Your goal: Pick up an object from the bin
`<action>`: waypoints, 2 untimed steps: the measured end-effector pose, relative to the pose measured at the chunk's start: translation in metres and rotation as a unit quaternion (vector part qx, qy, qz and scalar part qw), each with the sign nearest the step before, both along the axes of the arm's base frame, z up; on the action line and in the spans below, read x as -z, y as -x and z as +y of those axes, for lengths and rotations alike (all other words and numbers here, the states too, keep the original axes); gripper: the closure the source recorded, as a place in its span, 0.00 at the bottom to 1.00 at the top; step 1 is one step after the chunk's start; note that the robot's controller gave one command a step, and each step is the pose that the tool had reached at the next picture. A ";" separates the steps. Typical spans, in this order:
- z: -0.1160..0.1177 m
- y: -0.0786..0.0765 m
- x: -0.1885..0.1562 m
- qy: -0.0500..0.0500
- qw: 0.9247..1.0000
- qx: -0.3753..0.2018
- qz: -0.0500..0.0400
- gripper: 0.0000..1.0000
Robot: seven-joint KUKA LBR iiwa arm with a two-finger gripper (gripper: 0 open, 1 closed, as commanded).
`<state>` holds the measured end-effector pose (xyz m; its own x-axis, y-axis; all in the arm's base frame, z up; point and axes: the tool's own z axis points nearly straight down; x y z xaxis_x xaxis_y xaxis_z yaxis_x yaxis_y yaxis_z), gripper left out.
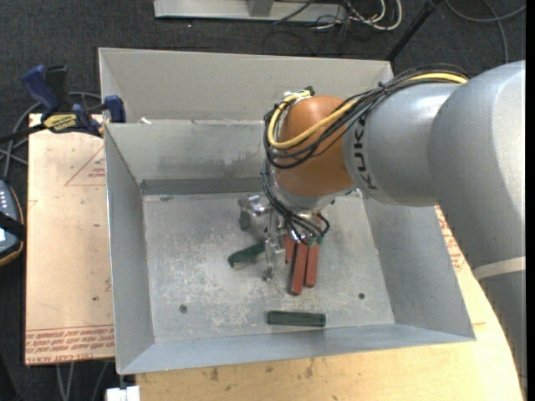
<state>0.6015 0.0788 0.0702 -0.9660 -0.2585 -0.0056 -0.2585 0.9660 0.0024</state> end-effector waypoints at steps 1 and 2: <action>-0.003 0.000 -0.001 0.001 1.000 0.003 0.000 1.00; 0.039 0.004 -0.190 0.000 0.998 -0.055 -0.004 1.00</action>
Offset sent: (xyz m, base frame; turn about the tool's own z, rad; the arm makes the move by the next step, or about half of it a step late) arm 0.0000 0.0000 0.0000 0.0000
